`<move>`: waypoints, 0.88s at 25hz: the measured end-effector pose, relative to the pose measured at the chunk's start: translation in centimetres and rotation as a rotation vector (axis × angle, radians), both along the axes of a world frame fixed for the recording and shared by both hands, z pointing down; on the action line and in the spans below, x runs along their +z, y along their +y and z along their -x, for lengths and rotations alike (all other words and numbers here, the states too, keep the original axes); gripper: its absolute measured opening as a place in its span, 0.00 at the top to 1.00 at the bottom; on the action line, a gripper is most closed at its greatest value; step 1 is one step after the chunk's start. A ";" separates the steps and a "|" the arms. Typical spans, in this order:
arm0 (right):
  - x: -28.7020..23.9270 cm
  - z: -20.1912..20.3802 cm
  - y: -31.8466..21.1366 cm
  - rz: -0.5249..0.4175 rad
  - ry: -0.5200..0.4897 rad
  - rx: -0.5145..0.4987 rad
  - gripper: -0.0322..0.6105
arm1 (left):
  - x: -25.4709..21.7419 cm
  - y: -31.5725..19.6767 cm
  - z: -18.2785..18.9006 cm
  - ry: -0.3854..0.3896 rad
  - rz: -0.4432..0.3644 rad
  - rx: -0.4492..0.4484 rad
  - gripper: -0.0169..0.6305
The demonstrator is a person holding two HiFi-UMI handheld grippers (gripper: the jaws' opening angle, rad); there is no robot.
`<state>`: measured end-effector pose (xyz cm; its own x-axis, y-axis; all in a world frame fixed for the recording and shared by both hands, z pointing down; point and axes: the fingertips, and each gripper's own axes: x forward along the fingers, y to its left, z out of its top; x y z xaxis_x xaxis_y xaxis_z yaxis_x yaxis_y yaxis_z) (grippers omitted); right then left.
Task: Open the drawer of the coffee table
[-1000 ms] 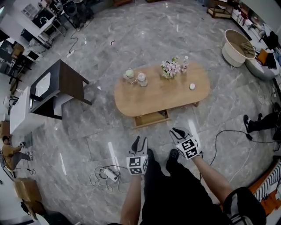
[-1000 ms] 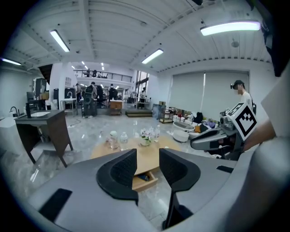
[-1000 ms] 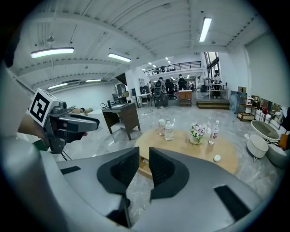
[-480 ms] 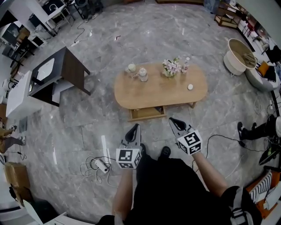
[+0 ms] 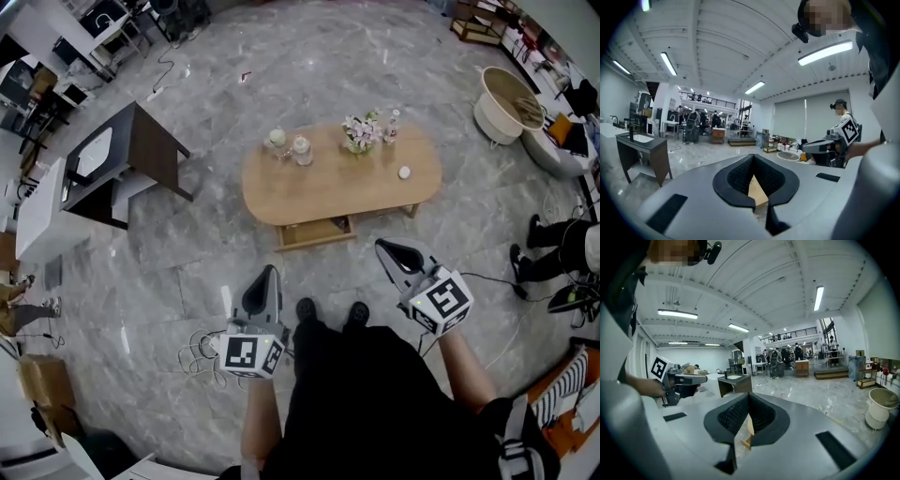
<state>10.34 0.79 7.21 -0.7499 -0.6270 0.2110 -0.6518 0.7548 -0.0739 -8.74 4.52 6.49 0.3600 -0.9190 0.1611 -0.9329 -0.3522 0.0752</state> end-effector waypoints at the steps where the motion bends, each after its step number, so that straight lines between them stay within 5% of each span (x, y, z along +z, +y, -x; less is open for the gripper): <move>1: -0.6 -0.2 0.1 0.003 -0.012 0.003 0.93 | -0.6 0.1 0.2 0.006 -0.008 0.000 0.95; 8: -4.2 -2.8 0.4 -0.028 -0.090 0.054 0.93 | -4.0 0.6 0.1 0.008 -0.055 -0.010 0.95; 22: -3.8 -4.5 1.4 -0.056 -0.066 0.104 0.93 | -3.7 1.0 -1.4 0.009 -0.054 0.023 0.95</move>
<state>14.82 2.16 3.40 -0.6915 -0.7114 0.1254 -0.7217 0.6877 -0.0788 -7.38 5.56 2.78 0.3826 -0.9175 0.1083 -0.9237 -0.3777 0.0636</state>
